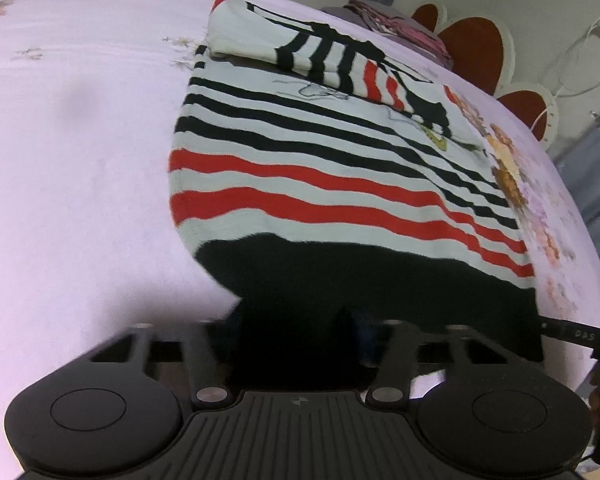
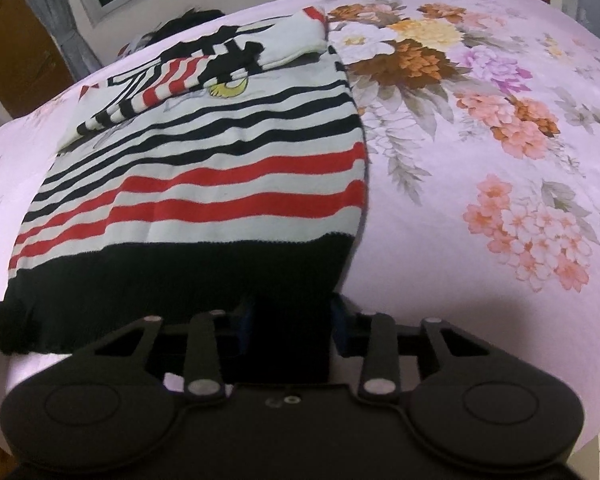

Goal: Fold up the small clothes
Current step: 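Grasp the black hem with both tools and lift it over the body toward the collar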

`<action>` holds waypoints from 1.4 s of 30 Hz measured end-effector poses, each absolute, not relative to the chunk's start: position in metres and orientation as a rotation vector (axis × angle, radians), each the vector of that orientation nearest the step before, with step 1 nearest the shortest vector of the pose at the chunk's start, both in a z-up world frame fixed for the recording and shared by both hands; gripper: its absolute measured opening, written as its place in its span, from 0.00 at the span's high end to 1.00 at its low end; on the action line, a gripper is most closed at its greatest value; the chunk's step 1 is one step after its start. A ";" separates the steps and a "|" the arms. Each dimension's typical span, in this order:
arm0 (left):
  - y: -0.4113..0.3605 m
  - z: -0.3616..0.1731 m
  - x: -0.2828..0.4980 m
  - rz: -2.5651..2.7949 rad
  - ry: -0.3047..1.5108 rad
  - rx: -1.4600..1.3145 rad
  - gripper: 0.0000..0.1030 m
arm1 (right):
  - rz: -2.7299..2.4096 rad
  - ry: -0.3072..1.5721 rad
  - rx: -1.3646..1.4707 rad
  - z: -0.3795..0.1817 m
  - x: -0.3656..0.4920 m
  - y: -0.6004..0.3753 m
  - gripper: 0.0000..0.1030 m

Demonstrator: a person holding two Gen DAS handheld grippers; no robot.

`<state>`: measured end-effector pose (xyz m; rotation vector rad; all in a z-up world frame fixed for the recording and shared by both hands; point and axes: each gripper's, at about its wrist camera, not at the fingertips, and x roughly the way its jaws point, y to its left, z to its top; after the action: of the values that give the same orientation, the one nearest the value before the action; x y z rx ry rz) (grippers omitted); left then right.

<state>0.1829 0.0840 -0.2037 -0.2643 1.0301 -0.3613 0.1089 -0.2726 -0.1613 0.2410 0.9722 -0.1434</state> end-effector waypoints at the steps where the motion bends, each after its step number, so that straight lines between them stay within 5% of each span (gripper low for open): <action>1: 0.086 -0.204 0.185 -0.356 1.033 -0.276 0.71 | -0.134 0.974 0.244 -0.161 0.110 -0.272 0.78; 4: 0.093 -0.206 0.190 -0.349 1.047 -0.300 0.86 | -0.102 0.985 0.264 -0.161 0.114 -0.271 0.89; 7: 0.095 -0.204 0.191 -0.356 1.044 -0.310 0.89 | -0.077 0.989 0.255 -0.156 0.118 -0.269 0.89; 24: 0.086 -0.131 0.258 -0.386 0.779 -0.366 0.90 | 0.010 0.725 0.364 -0.077 0.176 -0.297 0.90; 42: 0.052 -0.112 0.395 -0.297 0.703 -0.427 0.91 | 0.046 0.664 0.402 -0.061 0.331 -0.329 0.90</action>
<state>0.3952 0.0522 -0.1120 -0.4271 0.7026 -0.2968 0.3306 -0.3295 -0.0609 0.4017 0.6635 0.0455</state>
